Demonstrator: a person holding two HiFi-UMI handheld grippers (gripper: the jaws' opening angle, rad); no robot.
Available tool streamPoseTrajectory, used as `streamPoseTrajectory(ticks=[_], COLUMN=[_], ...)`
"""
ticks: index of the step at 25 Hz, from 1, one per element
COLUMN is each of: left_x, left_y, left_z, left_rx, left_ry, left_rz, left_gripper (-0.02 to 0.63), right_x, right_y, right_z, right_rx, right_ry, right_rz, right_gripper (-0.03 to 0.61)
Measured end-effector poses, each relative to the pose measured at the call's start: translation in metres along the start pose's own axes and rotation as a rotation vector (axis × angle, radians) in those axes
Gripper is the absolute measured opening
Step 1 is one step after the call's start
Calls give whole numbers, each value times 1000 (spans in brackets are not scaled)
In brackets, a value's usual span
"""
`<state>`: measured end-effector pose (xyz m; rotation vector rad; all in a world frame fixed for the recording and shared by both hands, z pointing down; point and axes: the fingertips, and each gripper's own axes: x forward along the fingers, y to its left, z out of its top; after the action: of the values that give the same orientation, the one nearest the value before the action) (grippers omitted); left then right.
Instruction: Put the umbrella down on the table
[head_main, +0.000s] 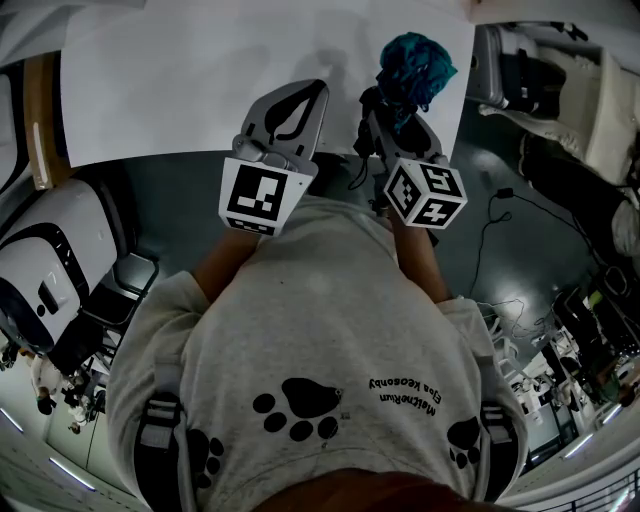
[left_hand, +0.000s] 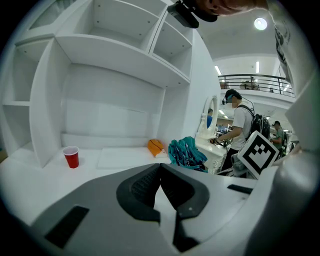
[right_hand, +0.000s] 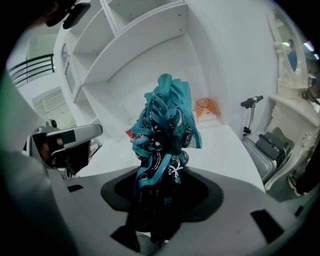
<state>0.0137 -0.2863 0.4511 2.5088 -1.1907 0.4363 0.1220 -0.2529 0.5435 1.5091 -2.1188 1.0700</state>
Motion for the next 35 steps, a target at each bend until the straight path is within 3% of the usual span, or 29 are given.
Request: streamPoseTrajectory(ticks=[5,15,35], left_x=[-3,0,41], left_y=[4,8,8], left_z=[-3,-17,-56], left_rx=[-2,-21,-3], left_ry=[2,31,145], left_rz=[4,-2,-53], left_gripper=[18,18,18], right_x=[6,17,44], right_y=[0,-2,-18], right_z=[-9,-16,-16], right_rx=[46,43,76], right_ry=[37,75,115], right_rz=[-2,-22,-45], right_gripper=[235,235,233])
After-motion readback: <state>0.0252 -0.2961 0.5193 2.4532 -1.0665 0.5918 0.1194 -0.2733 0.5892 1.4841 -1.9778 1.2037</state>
